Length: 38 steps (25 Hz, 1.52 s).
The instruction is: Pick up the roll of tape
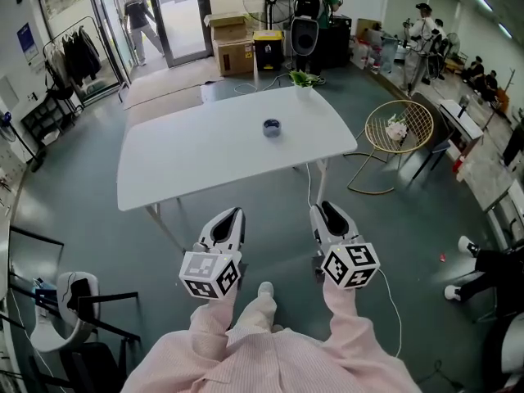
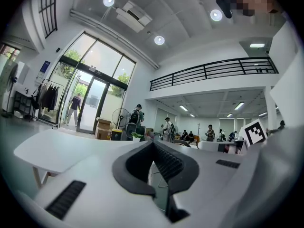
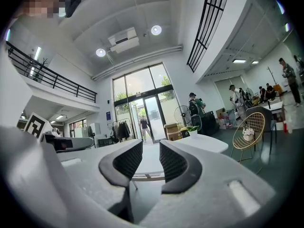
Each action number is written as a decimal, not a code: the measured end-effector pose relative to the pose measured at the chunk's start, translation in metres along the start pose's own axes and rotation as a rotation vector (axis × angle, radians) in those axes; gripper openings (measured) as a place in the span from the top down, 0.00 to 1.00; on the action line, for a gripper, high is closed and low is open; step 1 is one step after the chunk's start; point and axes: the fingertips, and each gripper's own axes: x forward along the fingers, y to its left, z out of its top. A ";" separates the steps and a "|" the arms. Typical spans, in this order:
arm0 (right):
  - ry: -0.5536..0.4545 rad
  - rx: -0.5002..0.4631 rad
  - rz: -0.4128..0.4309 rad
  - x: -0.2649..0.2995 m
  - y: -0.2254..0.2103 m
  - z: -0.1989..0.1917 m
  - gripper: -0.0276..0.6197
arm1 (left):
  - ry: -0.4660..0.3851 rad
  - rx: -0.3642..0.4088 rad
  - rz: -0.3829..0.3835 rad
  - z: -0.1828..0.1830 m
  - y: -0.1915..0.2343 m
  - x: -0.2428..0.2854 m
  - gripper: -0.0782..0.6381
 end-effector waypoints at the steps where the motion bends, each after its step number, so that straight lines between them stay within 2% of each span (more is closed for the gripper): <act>1: 0.002 0.002 0.000 0.008 -0.004 -0.001 0.81 | 0.001 -0.002 0.000 0.000 0.004 0.008 0.89; 18: 0.045 0.035 -0.032 0.148 -0.066 -0.006 0.72 | 0.048 -0.037 -0.032 0.000 0.082 0.145 0.89; 28: 0.044 0.044 -0.051 0.208 -0.090 -0.004 0.70 | 0.070 -0.043 -0.052 -0.001 0.118 0.201 0.89; 38: 0.099 0.056 -0.054 0.252 -0.111 -0.013 0.69 | 0.100 -0.068 -0.036 -0.011 0.142 0.237 0.89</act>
